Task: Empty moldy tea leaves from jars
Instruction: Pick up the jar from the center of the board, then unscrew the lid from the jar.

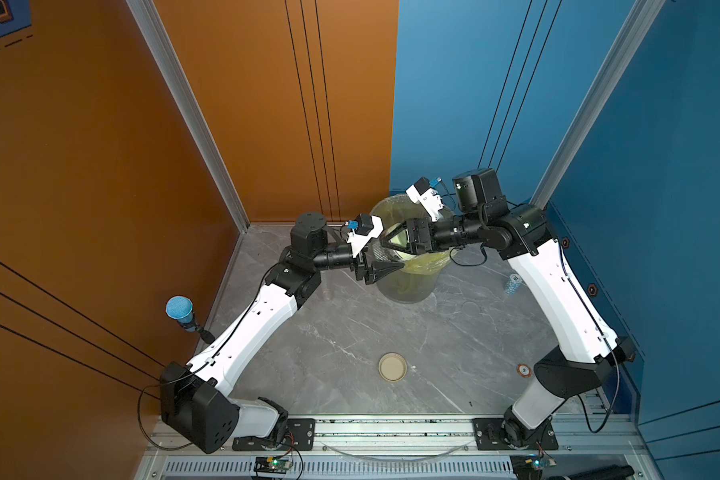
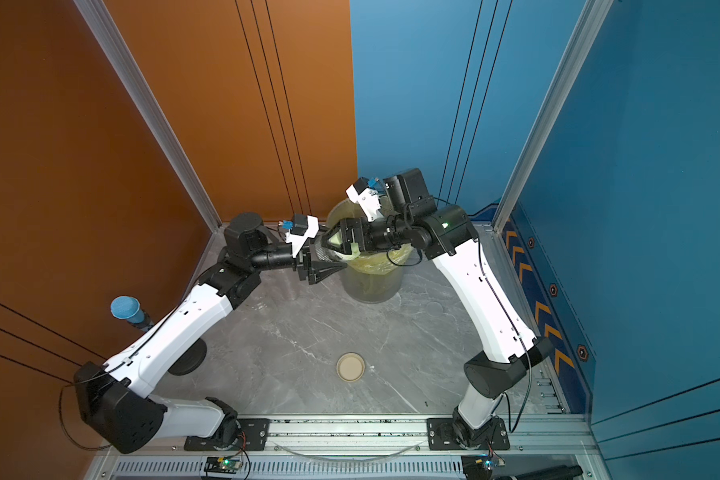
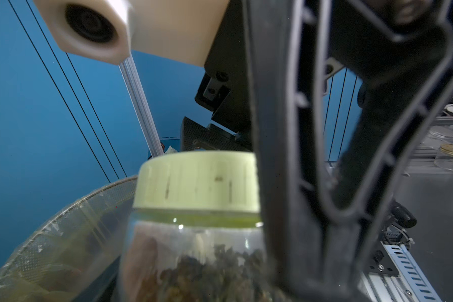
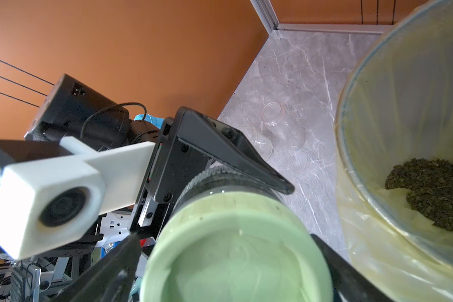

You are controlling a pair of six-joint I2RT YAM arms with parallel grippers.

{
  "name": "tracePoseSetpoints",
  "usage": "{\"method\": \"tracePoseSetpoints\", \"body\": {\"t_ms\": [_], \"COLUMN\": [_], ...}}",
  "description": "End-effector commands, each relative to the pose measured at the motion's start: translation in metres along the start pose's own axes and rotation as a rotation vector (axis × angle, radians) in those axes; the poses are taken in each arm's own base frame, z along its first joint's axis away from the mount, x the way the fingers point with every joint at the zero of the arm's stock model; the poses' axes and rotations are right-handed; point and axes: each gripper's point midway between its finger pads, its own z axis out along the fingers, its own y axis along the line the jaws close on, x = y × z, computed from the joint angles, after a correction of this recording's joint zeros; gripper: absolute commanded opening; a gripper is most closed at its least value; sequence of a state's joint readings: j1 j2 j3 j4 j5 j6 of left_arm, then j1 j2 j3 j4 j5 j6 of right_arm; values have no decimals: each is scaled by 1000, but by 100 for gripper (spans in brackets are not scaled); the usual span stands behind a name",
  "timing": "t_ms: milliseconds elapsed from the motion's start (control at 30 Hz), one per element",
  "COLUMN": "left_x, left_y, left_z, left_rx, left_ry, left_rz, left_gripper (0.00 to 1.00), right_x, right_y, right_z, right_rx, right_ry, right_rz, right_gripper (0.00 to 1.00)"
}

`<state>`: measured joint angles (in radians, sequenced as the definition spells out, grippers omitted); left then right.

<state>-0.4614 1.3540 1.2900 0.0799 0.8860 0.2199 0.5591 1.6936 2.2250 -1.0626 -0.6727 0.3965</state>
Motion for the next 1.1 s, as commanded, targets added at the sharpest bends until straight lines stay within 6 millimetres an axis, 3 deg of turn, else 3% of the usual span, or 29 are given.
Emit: {"method": "tracePoseSetpoints", "body": {"t_ms": [0,400,633,800,1067], "left_x": [-16,-16,-26,-26,-27], "left_y": [6,44,50,51,53], "left_z": [-11,-29,-40,-38,-33], "left_rx": [-76,-349,-436,-427,-420], "left_ry": [-14,86,121,127,126], "left_rz": [115,378,537,556,569], "left_gripper": [54,55,55,54,54], "right_x": [-19,-48,-52,-55,-50], "right_y": [8,-28,-26,-14,-18], "right_z": [-11,-43,-24,-15,7], "right_rx": [-44,-72,-158,-214,-205], "right_ry": [-73,-191,-163,-158,-107], "right_rz": [-25,101,148,144,166], "right_gripper": [100,100,100,100,100]}}
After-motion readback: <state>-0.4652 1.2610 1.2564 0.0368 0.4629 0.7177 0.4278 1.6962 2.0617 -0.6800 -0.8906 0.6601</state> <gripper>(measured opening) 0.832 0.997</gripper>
